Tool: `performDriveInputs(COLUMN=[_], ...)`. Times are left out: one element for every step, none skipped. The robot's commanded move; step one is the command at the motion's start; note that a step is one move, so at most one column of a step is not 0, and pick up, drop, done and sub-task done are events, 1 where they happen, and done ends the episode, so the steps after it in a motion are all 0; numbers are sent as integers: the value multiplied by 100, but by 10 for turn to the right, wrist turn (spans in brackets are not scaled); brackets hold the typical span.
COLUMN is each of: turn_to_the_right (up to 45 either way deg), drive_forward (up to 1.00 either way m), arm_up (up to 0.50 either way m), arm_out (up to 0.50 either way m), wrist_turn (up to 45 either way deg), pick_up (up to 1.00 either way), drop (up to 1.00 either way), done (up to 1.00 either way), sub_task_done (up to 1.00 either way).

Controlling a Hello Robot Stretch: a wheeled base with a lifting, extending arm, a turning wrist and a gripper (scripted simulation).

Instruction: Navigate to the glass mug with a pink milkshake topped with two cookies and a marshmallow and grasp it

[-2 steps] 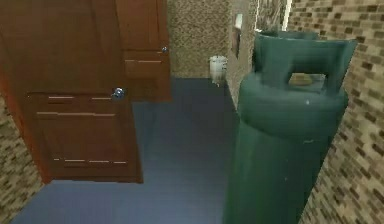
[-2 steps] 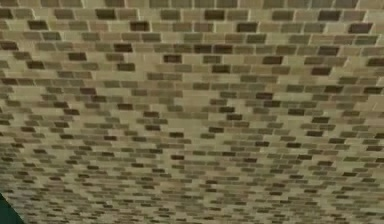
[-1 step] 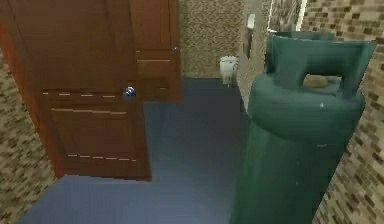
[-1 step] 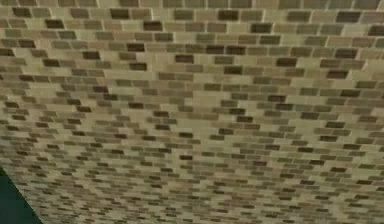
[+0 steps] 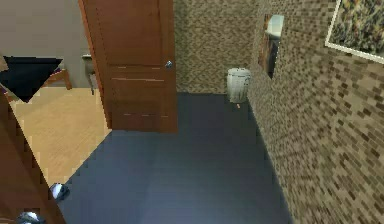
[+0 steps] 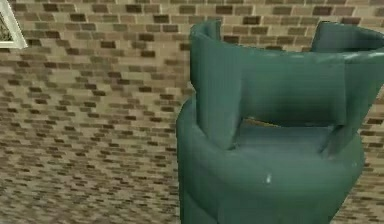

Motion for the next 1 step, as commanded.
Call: performDriveInputs(turn_to_the_right=[-30], drive_forward=[0], arm_up=[0], arm_out=[0], wrist_turn=[0], pick_up=[0], drop=[0], done=[0], sub_task_done=[0])
